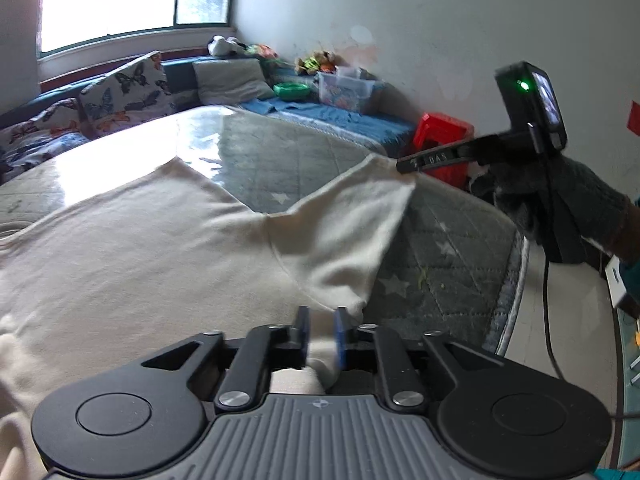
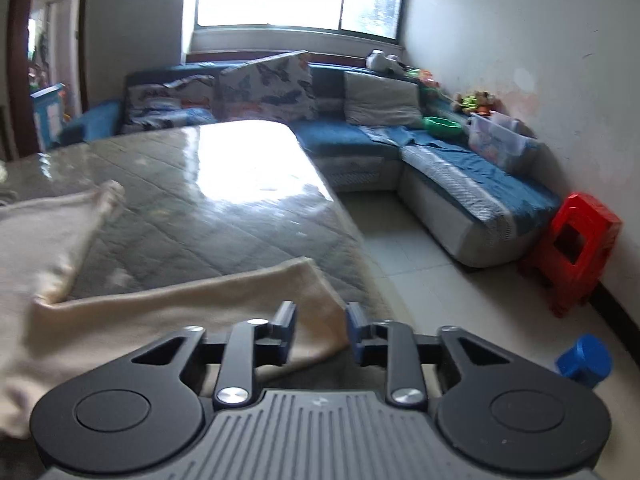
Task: Fold clothes
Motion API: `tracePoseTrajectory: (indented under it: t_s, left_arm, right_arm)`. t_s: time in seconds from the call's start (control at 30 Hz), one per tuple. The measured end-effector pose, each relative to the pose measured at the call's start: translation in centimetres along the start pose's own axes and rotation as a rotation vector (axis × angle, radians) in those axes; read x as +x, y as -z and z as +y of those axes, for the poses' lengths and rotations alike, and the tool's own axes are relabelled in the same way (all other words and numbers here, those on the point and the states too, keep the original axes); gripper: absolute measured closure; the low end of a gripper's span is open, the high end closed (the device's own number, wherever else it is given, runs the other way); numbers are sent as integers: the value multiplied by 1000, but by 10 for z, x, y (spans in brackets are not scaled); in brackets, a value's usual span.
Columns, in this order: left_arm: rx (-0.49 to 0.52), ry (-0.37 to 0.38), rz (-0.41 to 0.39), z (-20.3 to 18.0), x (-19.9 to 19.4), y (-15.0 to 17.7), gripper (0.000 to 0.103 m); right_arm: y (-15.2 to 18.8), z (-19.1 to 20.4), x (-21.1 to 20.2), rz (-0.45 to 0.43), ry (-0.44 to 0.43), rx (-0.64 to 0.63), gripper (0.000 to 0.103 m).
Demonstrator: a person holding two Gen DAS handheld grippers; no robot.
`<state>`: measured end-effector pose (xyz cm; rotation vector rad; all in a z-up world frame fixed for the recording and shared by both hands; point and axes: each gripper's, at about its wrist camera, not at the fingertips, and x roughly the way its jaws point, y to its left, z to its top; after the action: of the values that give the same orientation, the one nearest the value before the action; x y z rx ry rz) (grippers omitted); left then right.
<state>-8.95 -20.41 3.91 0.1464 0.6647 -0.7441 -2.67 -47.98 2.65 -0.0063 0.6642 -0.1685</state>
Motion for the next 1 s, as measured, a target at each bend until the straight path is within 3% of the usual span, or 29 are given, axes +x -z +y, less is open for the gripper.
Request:
tracePoseTrajectory:
  t_s: [0.13, 0.17, 0.4, 0.6, 0.8, 0.9, 1.0]
  left_arm:
    - [-32, -54, -28, 13, -20, 2, 75]
    - [-42, -73, -31, 17, -24, 3, 74]
    - [-140, -233, -46, 57, -57, 24, 63]
    - [-277, -473, -55, 105, -96, 50, 63]
    - [-416, -752, -41, 152, -141, 82, 63]
    - [-492, -888, -31, 172, -160, 97, 56]
    - [-572, -957, -23, 190, -174, 109, 54]
  right_arm:
    - [6, 18, -6, 10, -90, -14, 55]
    - [8, 22, -5, 13, -98, -27, 49]
    - [21, 35, -1, 52, -123, -48, 44]
    - [12, 50, -17, 41, -175, -107, 43]
    - [2, 101, -39, 25, -352, -236, 43]
    - [-1, 135, -50, 15, -452, -315, 43]
    - [-1, 167, -59, 8, -544, -398, 43]
